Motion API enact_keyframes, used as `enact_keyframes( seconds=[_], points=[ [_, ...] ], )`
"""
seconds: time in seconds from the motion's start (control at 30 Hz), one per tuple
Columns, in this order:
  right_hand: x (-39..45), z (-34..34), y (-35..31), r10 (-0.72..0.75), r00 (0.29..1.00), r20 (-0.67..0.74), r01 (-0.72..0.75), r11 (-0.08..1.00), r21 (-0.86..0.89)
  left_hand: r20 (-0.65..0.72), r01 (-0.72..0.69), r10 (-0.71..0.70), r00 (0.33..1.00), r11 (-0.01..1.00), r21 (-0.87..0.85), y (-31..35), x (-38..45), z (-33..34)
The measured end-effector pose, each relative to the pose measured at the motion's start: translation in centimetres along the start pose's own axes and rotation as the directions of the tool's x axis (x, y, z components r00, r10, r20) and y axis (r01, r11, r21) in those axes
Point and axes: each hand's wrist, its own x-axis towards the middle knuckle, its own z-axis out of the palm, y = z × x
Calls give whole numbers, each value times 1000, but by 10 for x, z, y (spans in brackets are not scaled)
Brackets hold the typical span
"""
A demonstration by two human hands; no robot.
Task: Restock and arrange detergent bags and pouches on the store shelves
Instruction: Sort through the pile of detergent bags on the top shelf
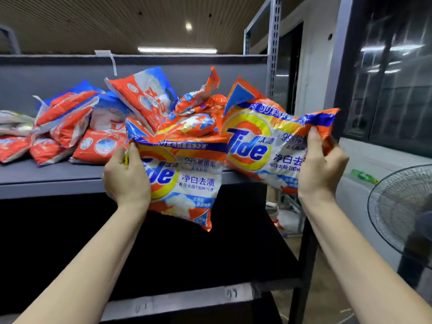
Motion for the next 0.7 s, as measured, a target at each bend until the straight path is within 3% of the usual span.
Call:
enact_keyframes(
  seconds=[0.13, 0.23, 0.33, 0.43, 0.6, 0.7],
  points=[
    [-12, -23, 13, 105, 994, 30, -108, 987, 117, -31, 36, -38, 999, 998, -52, -24, -36, -11],
    [-11, -40, 24, 136, 984, 111, -154, 974, 168, 26, 140, -138, 990, 980, -144, -43, -58, -15],
    [-21, -55, 42, 135, 963, 232, -148, 988, 39, 139, 269, -247, 959, 947, -174, -61, -82, -18],
    [-38, -63, 69, 226, 908, 353, -207, 974, -91, 221, 445, -401, 889, 870, -213, -73, -102, -17],
    [-62, -67, 118, 331, 777, 535, -199, 936, -291, 267, 671, -617, 741, 695, -256, -97, -106, -1],
    [-71, -63, 148, 444, 721, 532, -195, 867, -459, 233, 729, -690, 685, 640, -243, -112, -110, 12]
  ],
)
